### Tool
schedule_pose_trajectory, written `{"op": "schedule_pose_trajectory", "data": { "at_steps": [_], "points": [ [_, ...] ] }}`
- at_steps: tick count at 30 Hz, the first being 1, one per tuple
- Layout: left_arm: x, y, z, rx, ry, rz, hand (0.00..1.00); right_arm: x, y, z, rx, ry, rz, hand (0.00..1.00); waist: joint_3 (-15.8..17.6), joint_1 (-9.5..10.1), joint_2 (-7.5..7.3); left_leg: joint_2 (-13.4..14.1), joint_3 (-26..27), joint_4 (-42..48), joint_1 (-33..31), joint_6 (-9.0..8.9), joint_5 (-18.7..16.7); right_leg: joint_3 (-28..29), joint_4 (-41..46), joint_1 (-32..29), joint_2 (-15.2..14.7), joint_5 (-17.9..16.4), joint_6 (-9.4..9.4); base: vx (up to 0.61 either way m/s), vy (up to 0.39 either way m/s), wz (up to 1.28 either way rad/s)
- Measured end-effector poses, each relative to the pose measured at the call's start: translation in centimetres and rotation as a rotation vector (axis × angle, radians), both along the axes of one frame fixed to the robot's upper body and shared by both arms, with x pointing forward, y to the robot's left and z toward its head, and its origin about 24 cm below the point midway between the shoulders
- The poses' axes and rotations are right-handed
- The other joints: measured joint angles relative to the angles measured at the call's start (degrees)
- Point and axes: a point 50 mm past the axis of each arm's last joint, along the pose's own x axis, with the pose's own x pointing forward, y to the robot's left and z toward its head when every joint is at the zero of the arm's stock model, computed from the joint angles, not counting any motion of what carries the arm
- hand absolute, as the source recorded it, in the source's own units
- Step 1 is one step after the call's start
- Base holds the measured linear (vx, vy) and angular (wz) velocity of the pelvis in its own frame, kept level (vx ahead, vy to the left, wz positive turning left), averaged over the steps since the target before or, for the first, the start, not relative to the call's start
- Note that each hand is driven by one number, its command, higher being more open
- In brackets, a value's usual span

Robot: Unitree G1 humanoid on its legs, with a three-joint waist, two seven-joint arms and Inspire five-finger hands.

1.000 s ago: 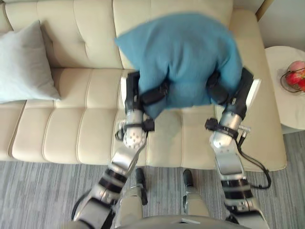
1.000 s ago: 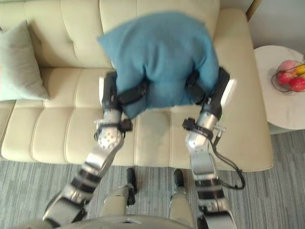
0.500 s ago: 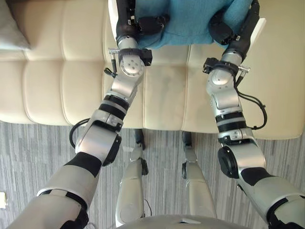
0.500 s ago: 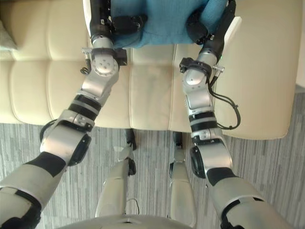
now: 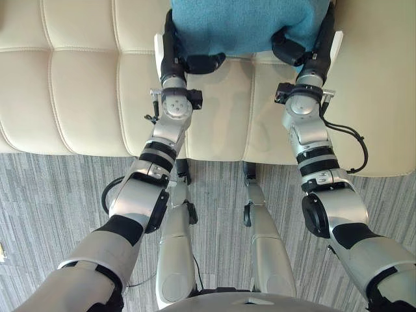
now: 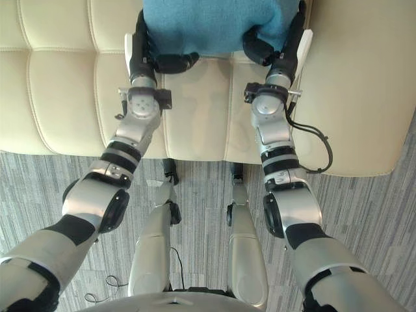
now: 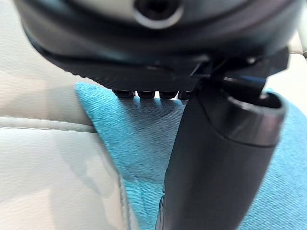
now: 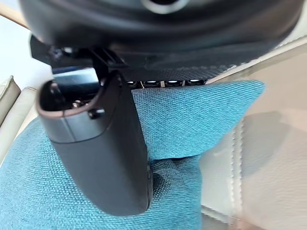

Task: Pick up cushions and gather them together orderly.

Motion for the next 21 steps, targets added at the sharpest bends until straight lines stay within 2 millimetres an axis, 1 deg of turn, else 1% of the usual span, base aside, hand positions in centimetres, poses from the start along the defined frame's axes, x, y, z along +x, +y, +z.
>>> {"op": "schedule_pose_trajectory", "data": {
  "at_steps": [1,3,4,5,7,9,11,14,15,16,18,19,21],
  "points": [
    [-0.3,0.3,-0.8,-0.002,0.014,0.002,1.00,-0.6,-0.5,-1.8,-0.023,0.040,-0.007,1.00,0.0,0.19,-0.01,0.0,0.0,-0.4,1.0,-0.19,0.1,-0.2,1.6,0.1,0.1,-1.0,-0.21,0.10,0.016,0.03],
    [-0.7,0.9,-1.8,-0.001,0.027,0.014,1.00,-1.6,-1.3,-3.6,-0.024,0.070,-0.015,1.00,0.0,0.30,-0.01,-0.1,-0.1,-1.0,2.1,-0.47,0.4,-0.4,3.4,0.3,0.1,-2.1,-0.32,0.09,0.003,0.05],
    [-1.2,1.6,-2.6,-0.001,0.036,0.025,1.00,-2.6,-2.0,-4.7,-0.013,0.078,-0.028,1.00,0.0,0.39,-0.01,-0.1,-0.1,-1.6,3.1,-0.59,0.6,-0.6,4.5,0.6,0.1,-2.7,-0.42,0.08,-0.009,0.04],
    [-1.4,1.9,-2.9,0.000,0.040,0.029,1.00,-3.0,-2.4,-5.0,-0.007,0.079,-0.036,1.00,0.0,0.44,-0.01,-0.1,-0.2,-1.8,3.5,-0.60,0.7,-0.7,4.8,0.7,0.1,-2.9,-0.44,0.12,-0.023,0.06],
    [-2.4,2.9,-4.1,-0.003,0.045,0.044,1.00,-5.0,-4.2,-6.1,0.019,0.071,-0.085,1.00,0.0,0.58,-0.02,-0.1,-0.6,-2.6,5.2,-0.49,1.0,-1.2,5.1,2.2,0.1,-3.4,-0.53,0.11,-0.028,0.09],
    [-3.6,3.5,-5.0,-0.026,0.040,0.045,1.00,-6.8,-5.6,-6.6,0.029,0.055,-0.127,1.00,-0.1,0.60,-0.04,-0.3,-1.0,-2.8,6.8,-0.48,1.0,-1.6,6.0,3.7,0.0,-4.3,-0.51,0.10,-0.039,0.11],
    [-5.0,3.6,-6.0,-0.046,0.035,0.036,1.00,-8.6,-6.4,-7.4,0.027,0.047,-0.145,1.00,-0.2,0.66,-0.10,-0.4,-1.3,-2.9,8.8,-0.57,0.7,-1.9,7.1,5.3,0.0,-5.4,-0.50,0.12,-0.068,0.10],
    [-7.2,3.5,-8.0,-0.090,0.064,0.018,1.00,-10.7,-6.2,-9.0,0.038,0.081,-0.123,1.00,-0.6,0.81,-0.35,-0.5,-1.3,-2.9,12.2,-0.54,-0.1,-2.3,8.1,8.2,-0.1,-7.0,-0.54,0.10,-0.059,0.04],
    [-8.3,3.3,-9.5,-0.120,0.102,0.013,1.00,-11.7,-6.0,-10.1,0.049,0.113,-0.114,1.00,-1.5,1.00,-0.29,-0.6,-1.5,-2.9,13.6,-0.56,-0.5,-2.6,8.8,9.5,-0.2,-7.9,-0.69,0.15,-0.074,0.13],
    [-10.3,2.8,-12.3,-0.176,0.190,0.008,1.00,-13.2,-5.6,-12.5,0.064,0.199,-0.093,1.00,-4.8,1.01,-0.38,-0.6,-1.8,-2.9,14.7,-0.80,-1.2,-3.0,9.0,10.8,-0.3,-8.8,-0.80,0.16,-0.072,0.14],
    [-11.5,2.6,-13.9,-0.206,0.244,0.007,1.00,-14.1,-5.3,-13.8,0.070,0.246,-0.077,1.00,-6.2,1.16,-0.34,-0.6,-1.9,-2.9,15.8,-0.75,-1.5,-3.3,9.0,11.9,-0.4,-9.3,-0.89,0.13,-0.048,0.07],
    [-13.6,2.5,-16.5,-0.234,0.336,0.016,1.00,-15.8,-4.5,-15.8,0.096,0.327,-0.044,1.00,-8.0,1.31,-0.46,-0.6,-1.9,-2.7,18.2,-0.99,-2.4,-3.4,9.0,14.4,-0.4,-10.2,-0.90,0.13,-0.044,0.00],
    [-15.6,2.7,-18.6,-0.249,0.421,0.023,1.00,-17.3,-3.6,-17.9,0.123,0.414,-0.006,1.00,-9.1,1.50,-0.50,-0.6,-1.8,-2.5,21.3,-1.07,-3.5,-3.5,9.0,17.5,-0.4,-11.3,-0.93,0.10,-0.035,0.00]
  ]
}}
